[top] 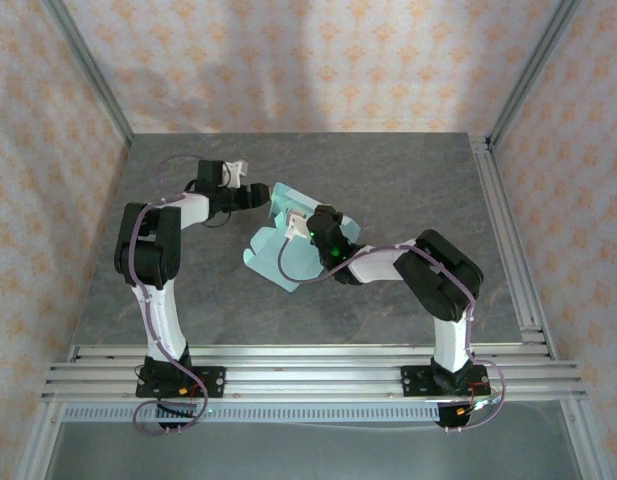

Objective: Fold the paper box

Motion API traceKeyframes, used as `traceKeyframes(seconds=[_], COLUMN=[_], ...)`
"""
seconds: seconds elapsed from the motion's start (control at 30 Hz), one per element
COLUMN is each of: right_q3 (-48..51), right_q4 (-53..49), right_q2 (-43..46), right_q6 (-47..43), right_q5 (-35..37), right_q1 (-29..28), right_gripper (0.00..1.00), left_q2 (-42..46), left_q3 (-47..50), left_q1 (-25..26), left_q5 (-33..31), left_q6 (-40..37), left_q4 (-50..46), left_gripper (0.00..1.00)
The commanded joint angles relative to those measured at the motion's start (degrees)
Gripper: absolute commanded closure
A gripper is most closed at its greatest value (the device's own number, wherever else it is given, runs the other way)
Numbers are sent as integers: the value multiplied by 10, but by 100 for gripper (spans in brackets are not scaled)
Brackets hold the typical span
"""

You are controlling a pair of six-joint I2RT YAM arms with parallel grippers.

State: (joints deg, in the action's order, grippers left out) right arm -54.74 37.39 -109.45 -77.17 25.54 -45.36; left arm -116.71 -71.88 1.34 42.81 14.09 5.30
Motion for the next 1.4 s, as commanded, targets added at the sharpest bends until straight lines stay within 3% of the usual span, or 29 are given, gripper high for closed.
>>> traceKeyframes(seconds=[0.0, 0.13, 0.27, 0.43, 0.77, 0.9, 1.07, 1.37], right_q3=[-2, -2, -4, -7, -12, -12, -16, -25], right_q4=[-6, -3, 1, 2, -1, 0, -5, -14], right_q2=[1, 2, 4, 1, -2, 0, 0, -4], right_q6=[8, 11, 10, 11, 18, 20, 26, 32], right_q5=[9, 7, 3, 3, 3, 0, -3, -5], right_q1=[4, 3, 3, 3, 3, 4, 5, 7], right_gripper=[100, 100, 100, 100, 100, 100, 100, 100], left_q2=[2, -43, -85, -112, -109, -109, -98, -90], left_q3=[-25, -96, -169, -217, -207, -191, -184, -174], left_q1=[-13, -10, 7, 29, 26, 16, 16, 17], left_q5=[-3, 3, 12, -4, 19, 72, 127, 174], left_q6=[13, 0, -37, -71, -70, -52, -86, -109], left_q4=[-11, -96, -194, -252, -237, -200, -210, -218], left_gripper=[25, 32, 32, 33, 35, 34, 34, 34])
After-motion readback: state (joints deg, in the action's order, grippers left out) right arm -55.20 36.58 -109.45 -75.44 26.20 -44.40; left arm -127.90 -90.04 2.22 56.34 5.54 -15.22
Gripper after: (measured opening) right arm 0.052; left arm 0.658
